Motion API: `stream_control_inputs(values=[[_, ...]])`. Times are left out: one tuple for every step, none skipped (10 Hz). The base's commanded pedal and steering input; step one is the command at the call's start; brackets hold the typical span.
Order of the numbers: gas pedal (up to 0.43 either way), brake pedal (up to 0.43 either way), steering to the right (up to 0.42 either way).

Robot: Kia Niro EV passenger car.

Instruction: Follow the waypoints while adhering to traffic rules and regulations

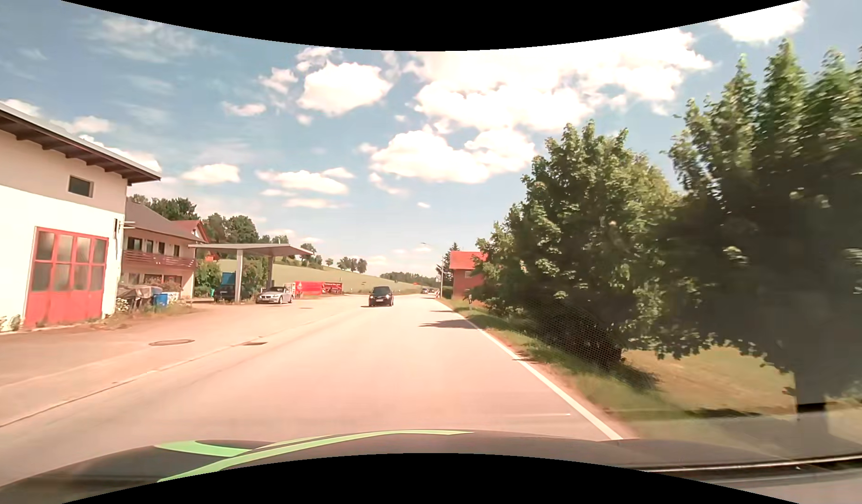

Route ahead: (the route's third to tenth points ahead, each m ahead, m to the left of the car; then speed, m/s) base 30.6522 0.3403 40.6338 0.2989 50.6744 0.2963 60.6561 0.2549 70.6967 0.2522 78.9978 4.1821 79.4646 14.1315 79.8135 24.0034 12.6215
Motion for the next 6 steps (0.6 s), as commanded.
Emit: stream_control_inputs(values=[[0.0,0.0,0.0],[0.0,0.0,0.0],[0.0,0.0,0.0],[0.0,0.0,-0.002],[0.0,0.0,-0.002],[0.0,0.0,-0.004]])
